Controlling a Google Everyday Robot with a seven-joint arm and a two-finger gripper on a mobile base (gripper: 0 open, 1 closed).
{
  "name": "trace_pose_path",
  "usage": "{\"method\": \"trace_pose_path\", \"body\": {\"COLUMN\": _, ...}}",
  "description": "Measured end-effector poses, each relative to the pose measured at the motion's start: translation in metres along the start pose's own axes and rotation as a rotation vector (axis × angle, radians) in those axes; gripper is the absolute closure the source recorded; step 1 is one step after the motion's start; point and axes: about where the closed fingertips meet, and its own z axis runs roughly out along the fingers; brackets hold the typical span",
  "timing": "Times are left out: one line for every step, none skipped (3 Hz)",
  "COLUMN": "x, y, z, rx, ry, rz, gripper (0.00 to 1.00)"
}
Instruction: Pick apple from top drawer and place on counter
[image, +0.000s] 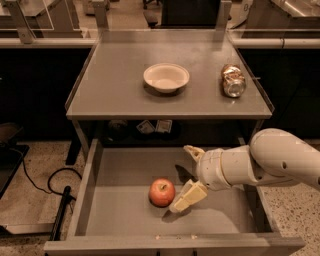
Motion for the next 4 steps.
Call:
{"method": "trace_pose_path", "body": {"x": 0.004, "y": 0.005, "z": 0.012, "rx": -0.003, "ry": -0.040, "rz": -0.004, "gripper": 0.00}}
{"method": "trace_pose_path", "body": {"x": 0.015, "y": 0.011, "z": 0.034, "rx": 0.001, "ry": -0.088, "rz": -0.002, "gripper": 0.00}}
{"method": "trace_pose_path", "body": {"x": 0.025, "y": 0.015, "z": 0.047, "rx": 0.023, "ry": -0.129, "rz": 0.014, "gripper": 0.00}}
{"method": "trace_pose_path", "body": {"x": 0.040, "y": 0.017, "z": 0.065, "rx": 0.026, "ry": -0.165, "rz": 0.062, "gripper": 0.00}}
